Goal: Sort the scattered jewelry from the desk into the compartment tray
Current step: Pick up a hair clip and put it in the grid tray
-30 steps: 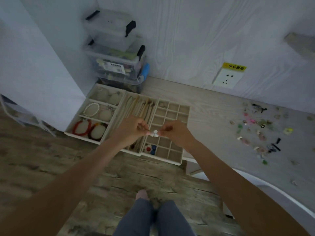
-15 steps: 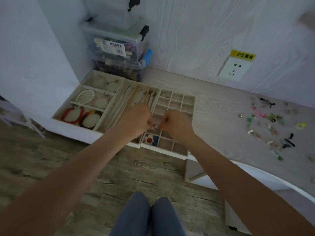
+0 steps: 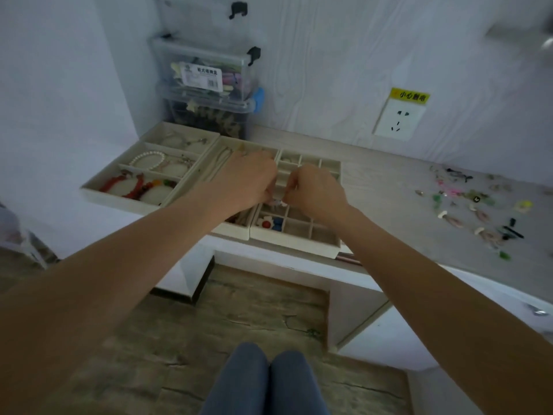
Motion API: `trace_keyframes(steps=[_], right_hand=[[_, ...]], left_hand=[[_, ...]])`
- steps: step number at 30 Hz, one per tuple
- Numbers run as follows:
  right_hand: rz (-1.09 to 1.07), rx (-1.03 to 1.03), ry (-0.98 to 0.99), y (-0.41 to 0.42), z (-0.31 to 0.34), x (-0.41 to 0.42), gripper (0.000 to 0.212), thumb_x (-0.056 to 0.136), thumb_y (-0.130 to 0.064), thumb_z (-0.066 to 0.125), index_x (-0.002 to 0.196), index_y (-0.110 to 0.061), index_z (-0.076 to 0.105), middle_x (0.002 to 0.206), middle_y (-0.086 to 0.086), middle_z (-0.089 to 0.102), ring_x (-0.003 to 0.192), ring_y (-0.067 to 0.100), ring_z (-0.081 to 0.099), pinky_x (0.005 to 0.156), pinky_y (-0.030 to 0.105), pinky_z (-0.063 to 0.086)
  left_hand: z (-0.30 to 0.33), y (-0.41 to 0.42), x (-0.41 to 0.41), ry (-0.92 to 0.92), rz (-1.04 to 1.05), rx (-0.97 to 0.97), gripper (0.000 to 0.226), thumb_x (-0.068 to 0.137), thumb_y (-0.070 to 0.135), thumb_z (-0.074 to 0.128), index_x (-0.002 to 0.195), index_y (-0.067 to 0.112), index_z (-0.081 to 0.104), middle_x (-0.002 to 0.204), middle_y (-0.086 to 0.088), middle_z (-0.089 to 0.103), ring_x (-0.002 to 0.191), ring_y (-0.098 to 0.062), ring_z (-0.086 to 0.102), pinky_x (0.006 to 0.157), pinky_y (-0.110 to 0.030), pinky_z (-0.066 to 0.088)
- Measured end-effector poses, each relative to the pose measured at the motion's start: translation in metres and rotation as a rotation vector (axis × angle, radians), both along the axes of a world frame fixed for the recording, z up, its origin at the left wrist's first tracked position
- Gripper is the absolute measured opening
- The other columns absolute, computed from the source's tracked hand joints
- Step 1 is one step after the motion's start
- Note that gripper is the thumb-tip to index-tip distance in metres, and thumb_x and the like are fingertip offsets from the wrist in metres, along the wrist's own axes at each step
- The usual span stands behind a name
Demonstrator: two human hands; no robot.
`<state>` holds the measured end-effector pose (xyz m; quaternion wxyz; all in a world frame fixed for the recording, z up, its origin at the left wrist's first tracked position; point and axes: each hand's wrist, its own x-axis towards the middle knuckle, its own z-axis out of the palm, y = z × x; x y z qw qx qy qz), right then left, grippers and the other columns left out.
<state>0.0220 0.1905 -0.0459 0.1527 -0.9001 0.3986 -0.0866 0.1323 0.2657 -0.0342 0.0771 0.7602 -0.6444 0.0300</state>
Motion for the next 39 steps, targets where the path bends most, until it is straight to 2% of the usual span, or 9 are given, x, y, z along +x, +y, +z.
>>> trace_keyframes(steps=[3,6,10,16,19,23,29,32,39], right_hand=[[0.009,0.039,-0.026,0.003,0.003,0.004,0.009,0.082,-0.010,0.061,0.082,-0.018,0.066,0.102,0.008,0.066,0.091,0.026,0.064,0.079,0.037,0.054],[0.019,0.038,0.001,0.001,-0.001,0.007,0.015,0.082,-0.014,0.063,0.094,-0.013,0.072,0.101,0.010,0.067,0.090,0.026,0.064,0.081,0.039,0.055],[0.078,0.042,0.096,0.000,-0.007,0.007,0.028,0.080,-0.021,0.067,0.105,-0.008,0.069,0.097,0.013,0.067,0.088,0.025,0.062,0.076,0.033,0.052],[0.063,0.026,0.014,0.004,-0.002,0.005,0.016,0.076,-0.023,0.069,0.087,-0.012,0.074,0.084,0.006,0.068,0.074,0.017,0.060,0.073,0.032,0.054],[0.075,0.031,0.024,0.010,-0.006,0.007,0.018,0.078,-0.023,0.069,0.092,-0.012,0.072,0.089,0.007,0.068,0.080,0.022,0.063,0.078,0.037,0.055],[0.015,-0.073,0.053,0.013,-0.007,0.004,0.020,0.083,-0.013,0.063,0.103,-0.012,0.068,0.102,0.010,0.064,0.092,0.028,0.063,0.073,0.035,0.051],[-0.013,-0.052,0.041,0.016,-0.006,0.006,0.018,0.084,-0.010,0.059,0.100,-0.011,0.067,0.102,0.011,0.063,0.090,0.029,0.062,0.076,0.039,0.053],[-0.005,0.011,0.009,0.015,-0.004,0.008,0.020,0.081,-0.015,0.062,0.100,-0.012,0.067,0.099,0.010,0.065,0.088,0.028,0.063,0.079,0.041,0.055],[0.020,0.011,0.019,0.017,-0.003,0.011,0.020,0.081,-0.015,0.064,0.100,-0.013,0.069,0.098,0.010,0.066,0.087,0.026,0.064,0.079,0.041,0.055]], left_hand=[[0.003,0.004,0.001,0.063,-0.011,-0.005,0.018,0.084,0.022,0.064,0.096,0.011,0.071,0.115,-0.010,0.058,0.102,-0.024,0.056,0.086,-0.034,0.045],[0.003,0.006,0.002,0.082,-0.020,-0.005,0.013,0.085,0.022,0.063,0.091,0.014,0.073,0.111,-0.008,0.060,0.098,-0.023,0.057,0.085,-0.035,0.046],[0.002,0.007,0.000,0.067,0.000,0.004,0.017,0.085,0.022,0.063,0.094,0.011,0.071,0.109,-0.009,0.061,0.098,-0.024,0.059,0.087,-0.040,0.048],[0.004,0.004,-0.003,0.098,0.067,0.022,0.016,0.083,0.020,0.065,0.092,0.008,0.070,0.098,-0.008,0.065,0.085,-0.021,0.061,0.081,-0.037,0.052],[0.005,0.004,-0.004,0.083,0.088,0.029,0.014,0.082,0.021,0.065,0.088,0.011,0.071,0.094,-0.006,0.066,0.082,-0.019,0.061,0.077,-0.034,0.052],[0.008,0.006,-0.005,0.086,0.077,0.038,0.017,0.083,0.026,0.065,0.084,0.010,0.067,0.090,-0.006,0.066,0.076,-0.017,0.058,0.067,-0.030,0.044],[0.009,0.007,-0.006,0.081,0.078,0.067,0.015,0.085,0.021,0.062,0.091,0.010,0.069,0.097,-0.007,0.066,0.085,-0.019,0.061,0.069,-0.028,0.043],[0.008,0.005,-0.009,0.052,0.090,0.024,0.018,0.087,0.023,0.058,0.097,0.009,0.065,0.100,-0.004,0.063,0.093,-0.019,0.059,0.078,-0.030,0.043],[0.005,0.008,-0.003,0.118,0.049,0.054,0.014,0.082,0.022,0.066,0.085,0.011,0.073,0.092,-0.006,0.068,0.081,-0.019,0.062,0.079,-0.035,0.052]])
